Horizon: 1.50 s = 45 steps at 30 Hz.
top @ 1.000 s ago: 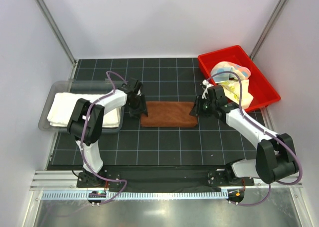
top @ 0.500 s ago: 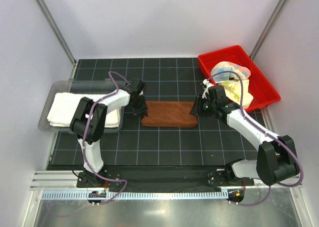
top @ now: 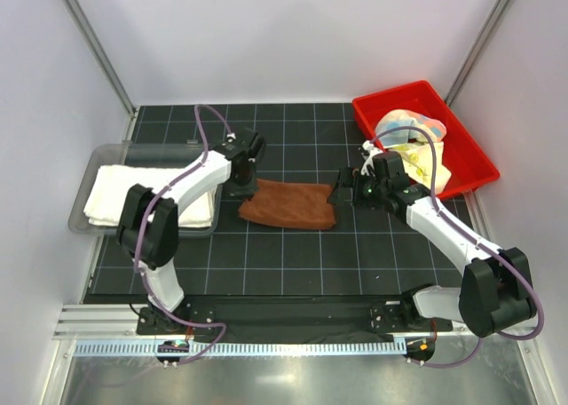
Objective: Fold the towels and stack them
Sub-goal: Neatly place the folded towel into the bin
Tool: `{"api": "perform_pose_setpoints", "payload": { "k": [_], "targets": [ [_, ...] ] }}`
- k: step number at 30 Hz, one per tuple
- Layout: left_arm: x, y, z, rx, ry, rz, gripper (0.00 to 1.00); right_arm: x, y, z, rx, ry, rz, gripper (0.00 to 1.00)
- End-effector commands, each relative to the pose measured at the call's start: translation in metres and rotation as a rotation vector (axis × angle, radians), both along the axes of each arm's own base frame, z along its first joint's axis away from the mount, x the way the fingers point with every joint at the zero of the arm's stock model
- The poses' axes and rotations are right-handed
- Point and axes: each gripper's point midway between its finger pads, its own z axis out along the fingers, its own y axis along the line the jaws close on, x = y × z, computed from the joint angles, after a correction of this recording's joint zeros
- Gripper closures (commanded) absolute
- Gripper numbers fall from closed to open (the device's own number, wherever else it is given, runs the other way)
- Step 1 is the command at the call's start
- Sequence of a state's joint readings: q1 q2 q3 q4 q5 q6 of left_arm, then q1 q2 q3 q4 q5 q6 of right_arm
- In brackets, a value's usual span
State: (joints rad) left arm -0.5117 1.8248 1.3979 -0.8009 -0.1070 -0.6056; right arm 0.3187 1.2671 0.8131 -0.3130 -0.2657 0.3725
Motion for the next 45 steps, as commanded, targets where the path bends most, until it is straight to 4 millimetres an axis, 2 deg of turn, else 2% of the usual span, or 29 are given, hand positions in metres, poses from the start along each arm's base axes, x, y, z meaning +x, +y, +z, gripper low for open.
{"api": "perform_pose_setpoints", "payload": {
  "k": [1, 4, 10, 13, 15, 18, 19, 20, 27, 28, 29, 31, 32, 36, 39, 40, 43, 44, 45],
  "targets": [
    [-0.005, 0.043, 0.044, 0.173, -0.067, -0.002, 1.00, 0.004, 0.003, 0.015, 0.025, -0.041, -0.002, 0.00],
    [-0.007, 0.069, 0.067, 0.282, -0.105, 0.008, 1.00, 0.003, 0.003, 0.015, 0.028, -0.039, 0.000, 0.00],
    [-0.005, 0.115, 0.117, 0.378, -0.174, 0.046, 1.00, 0.004, 0.002, 0.013, 0.020, -0.034, -0.005, 0.00],
    [-0.004, 0.146, 0.134, 0.411, -0.195, 0.095, 1.00, 0.004, 0.003, 0.013, 0.027, -0.032, -0.004, 0.00],
    [-0.001, 0.171, 0.141, 0.425, -0.203, 0.146, 1.00, 0.005, 0.004, 0.012, 0.028, -0.032, -0.001, 0.00],
    [0.007, 0.186, 0.151, 0.372, -0.248, 0.192, 1.00, 0.006, 0.004, 0.012, 0.026, -0.036, -0.004, 0.00],
    [0.009, 0.200, 0.152, 0.376, -0.243, 0.221, 1.00, 0.007, 0.004, 0.012, 0.025, -0.039, -0.003, 0.00],
    [0.012, 0.205, 0.155, 0.371, -0.251, 0.231, 1.00, 0.008, 0.004, 0.013, 0.026, -0.040, -0.005, 0.00],
    [0.017, 0.254, 0.160, 0.408, -0.246, 0.312, 1.00, 0.012, 0.002, 0.007, 0.001, -0.036, -0.005, 0.00],
    [0.019, 0.259, 0.160, 0.415, -0.249, 0.315, 1.00, 0.012, 0.002, 0.006, -0.002, -0.036, -0.005, 0.00],
    [0.017, 0.274, 0.160, 0.426, -0.242, 0.344, 1.00, 0.012, 0.002, 0.005, -0.003, -0.030, -0.005, 0.00],
    [0.020, 0.288, 0.158, 0.436, -0.233, 0.367, 1.00, 0.011, 0.001, 0.006, -0.007, -0.031, 0.000, 0.00],
    [0.019, 0.300, 0.155, 0.435, -0.224, 0.384, 1.00, 0.011, 0.001, 0.006, -0.010, -0.031, -0.001, 0.00],
    [0.027, 0.324, 0.137, 0.435, -0.210, 0.392, 1.00, 0.010, -0.002, 0.008, -0.023, -0.035, -0.009, 0.00],
    [0.040, 0.338, 0.117, 0.443, -0.203, 0.412, 1.00, 0.011, -0.004, 0.012, -0.032, -0.034, -0.011, 0.00],
    [0.044, 0.342, 0.099, 0.438, -0.170, 0.418, 1.00, 0.012, -0.003, 0.015, -0.027, -0.043, -0.009, 0.00],
    [0.047, 0.361, 0.075, 0.522, -0.092, 0.484, 0.84, 0.013, -0.003, 0.016, -0.027, -0.047, -0.008, 0.00],
    [0.051, 0.368, 0.064, 0.553, -0.044, 0.492, 0.69, 0.013, -0.003, 0.014, -0.029, -0.047, -0.009, 0.00],
    [0.049, 0.378, 0.067, 0.608, -0.031, 0.520, 0.61, 0.013, -0.003, 0.012, -0.030, -0.044, -0.008, 0.00]
  ]
}}
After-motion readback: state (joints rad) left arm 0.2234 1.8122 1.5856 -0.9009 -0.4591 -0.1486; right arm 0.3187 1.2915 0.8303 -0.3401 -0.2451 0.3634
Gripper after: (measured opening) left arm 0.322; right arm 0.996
